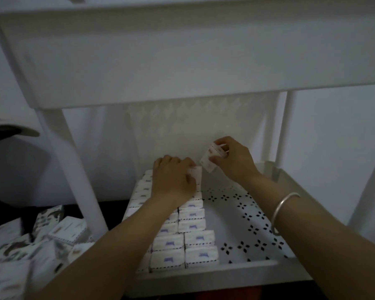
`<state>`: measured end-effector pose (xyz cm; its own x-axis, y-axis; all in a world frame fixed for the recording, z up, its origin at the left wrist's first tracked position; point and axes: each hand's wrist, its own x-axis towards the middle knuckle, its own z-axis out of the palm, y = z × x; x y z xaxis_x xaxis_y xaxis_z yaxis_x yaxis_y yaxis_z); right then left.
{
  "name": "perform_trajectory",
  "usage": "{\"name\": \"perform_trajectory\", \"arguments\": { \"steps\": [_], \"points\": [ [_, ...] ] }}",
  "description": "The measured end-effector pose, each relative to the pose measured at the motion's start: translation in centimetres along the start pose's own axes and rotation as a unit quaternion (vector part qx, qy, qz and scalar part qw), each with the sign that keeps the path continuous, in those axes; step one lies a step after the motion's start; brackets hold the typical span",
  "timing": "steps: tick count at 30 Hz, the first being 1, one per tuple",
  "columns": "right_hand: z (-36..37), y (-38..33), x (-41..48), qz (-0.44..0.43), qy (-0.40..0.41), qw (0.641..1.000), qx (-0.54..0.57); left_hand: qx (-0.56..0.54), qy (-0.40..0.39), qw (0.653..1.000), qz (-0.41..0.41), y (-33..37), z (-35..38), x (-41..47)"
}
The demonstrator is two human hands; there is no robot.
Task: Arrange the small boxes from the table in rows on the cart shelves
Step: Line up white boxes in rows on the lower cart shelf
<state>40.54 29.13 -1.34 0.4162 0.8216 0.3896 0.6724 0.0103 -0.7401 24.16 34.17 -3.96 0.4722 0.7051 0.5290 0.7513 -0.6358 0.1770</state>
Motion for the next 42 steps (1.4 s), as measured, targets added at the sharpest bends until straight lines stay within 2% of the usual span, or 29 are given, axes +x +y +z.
{"name": "perform_trajectory", "arguments": {
  "steps": [4, 7, 11, 19, 23, 26, 32, 35, 37, 40, 42],
  "points": [
    [1.8, 1.3, 0.1, -0.026, -0.066, 0.996, 0.048, 0.023, -0.009, 1.0, -0.012, -0.1, 0.1, -0.1],
    [2.9, 1.9, 0.0, -0.032, -0.115, 0.992, 0.041, 0.012, -0.003, 1.0, -0.017, 0.0, 0.2, -0.2],
    [3.5, 2.2, 0.3, -0.007, -0.137, 0.988, 0.073, -0.048, 0.017, 0.997, -0.059, 0.2, 0.0, -0.3],
    [5.1, 1.7, -0.3, 0.017, -0.209, 0.976, 0.066, -0.036, 0.066, 0.993, -0.088, 0.5, -0.4, -0.3],
    [5.1, 1.3, -0.7, 0.05, -0.203, 0.973, 0.099, -0.051, 0.043, 0.993, -0.094, 0.6, -0.6, -0.3],
    [5.1, 1.0, -0.9, 0.032, -0.197, 0.977, 0.068, -0.083, 0.012, 0.991, -0.107, 0.9, -1.3, -0.3],
    [4.6, 0.6, -0.8, 0.072, -0.176, 0.98, 0.053, -0.128, 0.037, 0.981, -0.14, 1.9, -5.2, -0.5],
    [4.2, -0.2, -1.2, 0.023, -0.186, 0.979, -0.076, -0.143, -0.004, 0.981, -0.134, 2.5, -7.4, -1.7],
    [3.8, -0.5, -2.1, -0.013, -0.149, 0.978, -0.147, -0.154, -0.012, 0.982, -0.104, 2.8, -8.6, -3.2],
    [2.7, -0.8, -4.5, -0.055, -0.084, 0.981, -0.168, -0.196, -0.009, 0.978, -0.074, 3.7, -10.7, -6.4],
    [1.5, -1.6, -6.3, -0.095, -0.072, 0.977, -0.176, -0.216, -0.05, 0.973, -0.063, 4.6, -12.4, -8.9]
  ]
}}
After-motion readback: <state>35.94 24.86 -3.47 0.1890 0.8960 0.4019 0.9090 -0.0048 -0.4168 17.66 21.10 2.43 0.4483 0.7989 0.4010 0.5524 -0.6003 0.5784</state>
